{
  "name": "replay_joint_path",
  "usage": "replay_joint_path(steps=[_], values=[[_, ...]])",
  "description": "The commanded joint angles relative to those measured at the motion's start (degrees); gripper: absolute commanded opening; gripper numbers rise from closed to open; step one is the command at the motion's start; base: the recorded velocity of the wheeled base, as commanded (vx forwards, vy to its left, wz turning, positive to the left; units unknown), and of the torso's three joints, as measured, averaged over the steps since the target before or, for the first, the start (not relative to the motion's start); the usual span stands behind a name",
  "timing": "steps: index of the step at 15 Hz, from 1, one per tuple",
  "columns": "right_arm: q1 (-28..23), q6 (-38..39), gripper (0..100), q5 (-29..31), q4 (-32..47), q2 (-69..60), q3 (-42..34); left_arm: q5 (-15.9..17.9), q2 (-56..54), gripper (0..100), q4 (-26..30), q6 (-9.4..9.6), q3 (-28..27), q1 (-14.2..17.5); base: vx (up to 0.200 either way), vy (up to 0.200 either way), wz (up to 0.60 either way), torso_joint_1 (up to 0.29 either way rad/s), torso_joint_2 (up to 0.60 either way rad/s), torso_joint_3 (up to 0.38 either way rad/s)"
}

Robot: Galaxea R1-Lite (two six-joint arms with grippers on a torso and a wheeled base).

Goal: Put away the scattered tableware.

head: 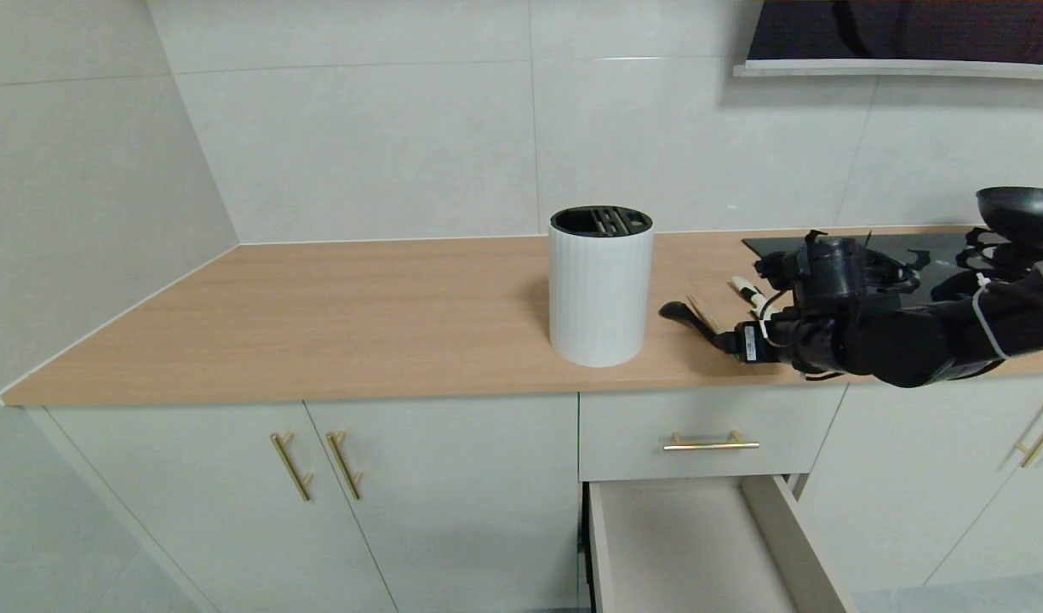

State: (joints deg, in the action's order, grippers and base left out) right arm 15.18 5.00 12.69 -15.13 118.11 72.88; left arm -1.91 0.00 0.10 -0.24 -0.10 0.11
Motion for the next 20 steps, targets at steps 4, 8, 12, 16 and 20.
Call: replay_joint_path(steps=[4,8,12,16,20], values=[[0.2,0.2,100,0.0,-3.1,3.2,0.1,0.0,0.1,100,0.0,-0.02,0.0,0.1,0.0,0.0,0.0,0.0,0.0,0.0],[1.3,0.4,100,0.1,-5.0,4.9,0.0,0.0,0.1,100,0.0,-0.02,0.0,0.1,0.0,0.0,0.0,0.0,0.0,0.0],[1.5,0.4,100,0.4,-5.0,5.3,0.1,0.0,0.1,100,0.0,-0.02,0.0,0.1,0.0,0.0,0.0,0.0,0.0,0.0],[1.5,0.4,0,0.5,-5.1,5.4,0.2,0.0,0.1,100,0.0,-0.02,0.0,0.1,0.0,0.0,0.0,0.0,0.0,0.0],[1.5,0.5,0,0.5,-5.0,5.4,0.1,0.0,0.1,100,0.0,-0.02,0.0,0.0,0.0,0.0,0.0,0.0,0.0,0.0]])
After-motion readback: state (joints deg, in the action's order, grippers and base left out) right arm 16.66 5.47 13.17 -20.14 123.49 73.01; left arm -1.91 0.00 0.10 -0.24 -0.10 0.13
